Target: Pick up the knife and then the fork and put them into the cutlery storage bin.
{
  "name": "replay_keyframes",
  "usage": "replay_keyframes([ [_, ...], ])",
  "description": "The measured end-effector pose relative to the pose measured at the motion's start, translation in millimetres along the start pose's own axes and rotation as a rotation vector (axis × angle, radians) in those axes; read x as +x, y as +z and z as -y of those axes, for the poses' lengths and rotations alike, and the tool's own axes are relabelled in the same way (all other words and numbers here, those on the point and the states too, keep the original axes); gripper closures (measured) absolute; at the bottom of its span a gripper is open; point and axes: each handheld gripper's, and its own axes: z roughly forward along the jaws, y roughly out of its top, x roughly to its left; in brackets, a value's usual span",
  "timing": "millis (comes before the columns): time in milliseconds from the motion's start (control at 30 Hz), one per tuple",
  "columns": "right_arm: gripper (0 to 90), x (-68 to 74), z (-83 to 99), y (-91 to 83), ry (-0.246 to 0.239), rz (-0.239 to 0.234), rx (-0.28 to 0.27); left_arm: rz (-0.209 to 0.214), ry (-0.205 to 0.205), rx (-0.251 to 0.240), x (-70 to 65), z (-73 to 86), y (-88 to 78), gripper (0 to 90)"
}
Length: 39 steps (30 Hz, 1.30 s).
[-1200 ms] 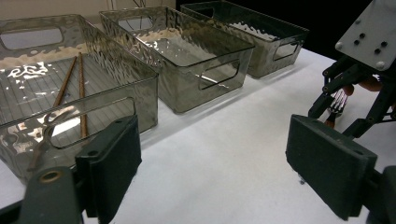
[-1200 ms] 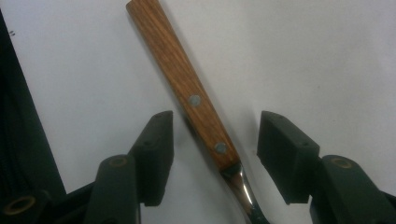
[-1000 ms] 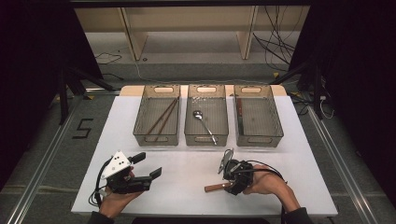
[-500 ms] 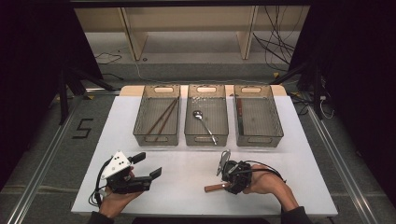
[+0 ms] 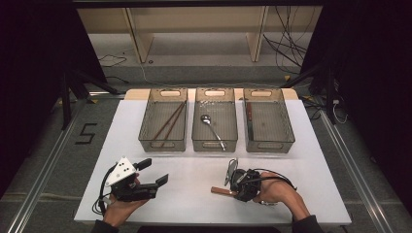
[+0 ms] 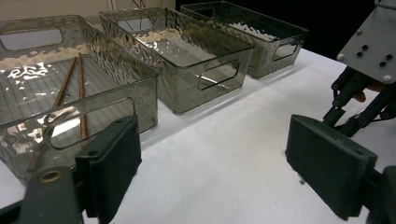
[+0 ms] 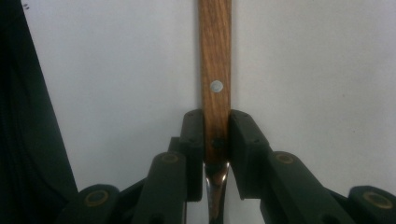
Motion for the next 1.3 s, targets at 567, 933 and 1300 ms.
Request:
replay_keyframes([
  [567,77.7,-4.3,1.9,-10.1,0.073,0.027,-0.082,-0.001,0.002,0.001,0.3,-0.1,-0.1,17.7],
  [933,77.7,-25.4,15.0,-42.5,0.234,0.042,-0.277,-0.001,0.000,0.000,0.5,0.0,0.3,17.7],
  [1300,77.6,-54.1,29.0,-85.7,0.430,0.085,-0.527,-0.003,0.000,0.000,0.8,0.2,0.4,17.7],
])
